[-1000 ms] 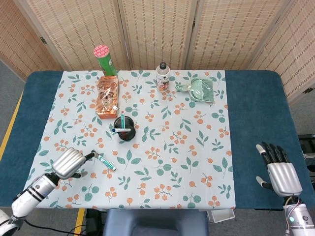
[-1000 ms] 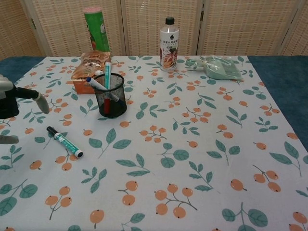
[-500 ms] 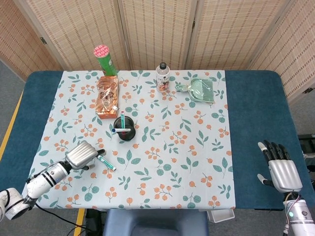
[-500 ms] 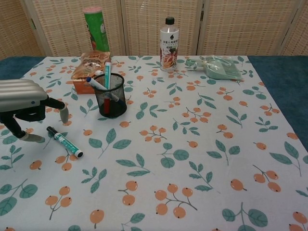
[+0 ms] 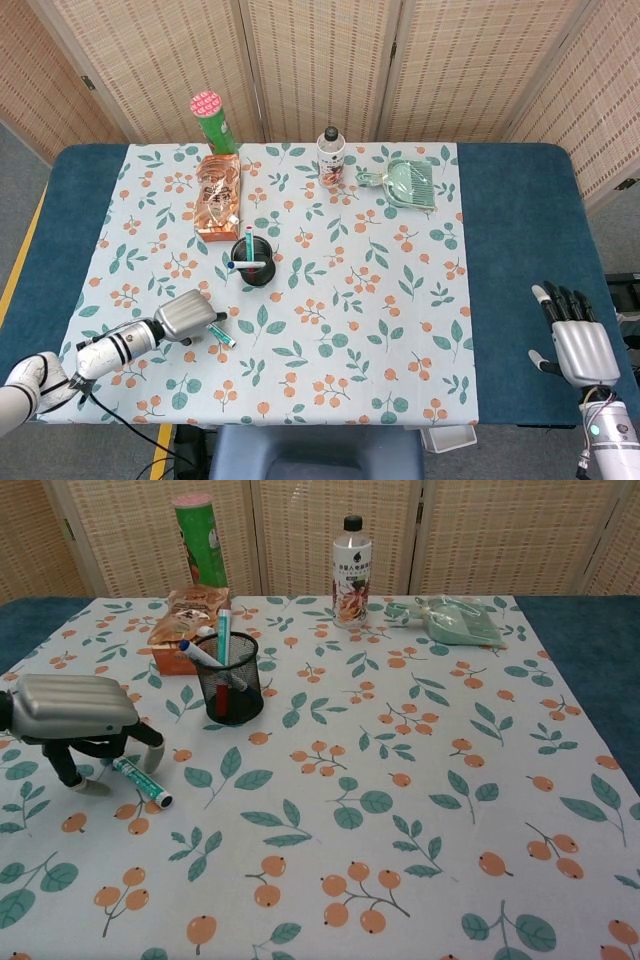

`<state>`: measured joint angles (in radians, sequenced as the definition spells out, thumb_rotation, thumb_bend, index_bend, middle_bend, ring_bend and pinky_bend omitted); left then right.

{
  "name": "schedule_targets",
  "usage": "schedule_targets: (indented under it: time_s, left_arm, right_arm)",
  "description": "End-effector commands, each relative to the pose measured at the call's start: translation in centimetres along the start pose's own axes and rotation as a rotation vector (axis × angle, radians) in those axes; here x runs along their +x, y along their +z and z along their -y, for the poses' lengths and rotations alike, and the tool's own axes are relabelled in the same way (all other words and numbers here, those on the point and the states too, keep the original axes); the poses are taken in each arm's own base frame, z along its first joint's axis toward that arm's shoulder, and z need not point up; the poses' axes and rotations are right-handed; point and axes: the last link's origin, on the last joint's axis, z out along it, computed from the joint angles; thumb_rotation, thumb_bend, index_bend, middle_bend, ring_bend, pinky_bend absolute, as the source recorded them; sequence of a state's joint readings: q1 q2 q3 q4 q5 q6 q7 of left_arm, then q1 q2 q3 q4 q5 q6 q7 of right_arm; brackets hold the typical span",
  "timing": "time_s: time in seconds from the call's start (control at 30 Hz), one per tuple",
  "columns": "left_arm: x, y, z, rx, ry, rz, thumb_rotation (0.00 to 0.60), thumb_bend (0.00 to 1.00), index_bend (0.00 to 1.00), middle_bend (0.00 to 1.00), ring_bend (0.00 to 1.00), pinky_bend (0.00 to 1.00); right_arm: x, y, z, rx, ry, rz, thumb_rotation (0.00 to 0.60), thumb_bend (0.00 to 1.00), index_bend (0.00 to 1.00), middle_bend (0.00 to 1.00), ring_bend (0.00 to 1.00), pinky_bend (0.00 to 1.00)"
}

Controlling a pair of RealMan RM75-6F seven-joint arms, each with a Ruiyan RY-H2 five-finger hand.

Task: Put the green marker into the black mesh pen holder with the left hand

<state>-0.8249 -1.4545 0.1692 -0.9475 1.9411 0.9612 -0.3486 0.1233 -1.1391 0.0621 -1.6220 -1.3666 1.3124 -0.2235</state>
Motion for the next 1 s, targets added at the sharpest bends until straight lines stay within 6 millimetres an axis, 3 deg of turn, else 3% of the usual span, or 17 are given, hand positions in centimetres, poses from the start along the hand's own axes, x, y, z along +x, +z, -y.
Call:
schedule_targets:
  time_s: [0.03,0.37,0.57,0.83,1.0]
  left_arm:
    - [0.1,0.3,0.2,-0.003,0.002,-0.001,0.6,0.29,0.46,1.0,0.94,0.94]
    - [-0.7,1.3,0.0,-0.013,-0.017,-0.002,0.6,0.29,0.56,1.0,0.95,0.95]
    - [-0.1,1.0,0.1,-0.016,-0.026,-0.05,0.6,0.3,0.61,1.0,0.95,0.95]
    - [2.1,-1.4,0.3,0.032,-0.153,-0.161,0.6,0.31,0.63,1.0,0.95,0.96]
    - [6.1,-4.6,0.4,0.126,-0.485,-0.329,0.6,0.31,0.61,1.0,0.95,0.96]
  right_arm:
    - [0.1,0.1,-0.1,-0.003,0.001,-0.002,0.6,0.2,0.04,0.0,0.0,0.0]
    - [0.0,0.4,-0.3,-0.008,0.0,0.0,0.6,0.2,0.05,0.0,0.0,0.0]
    - [0.0,0.5,-0.3,-0.011,-0.001,0.001,0.6,0.2,0.06,0.0,0.0,0.0]
    - [0.1,0.4,-0.1,0.003,0.005,-0.002,0.6,0.2,0.06,0.0,0.0,0.0]
    - [0.3,0.2,-0.2,0.012,0.014,-0.008,0.6,0.2,0.06,0.0,0.0,0.0]
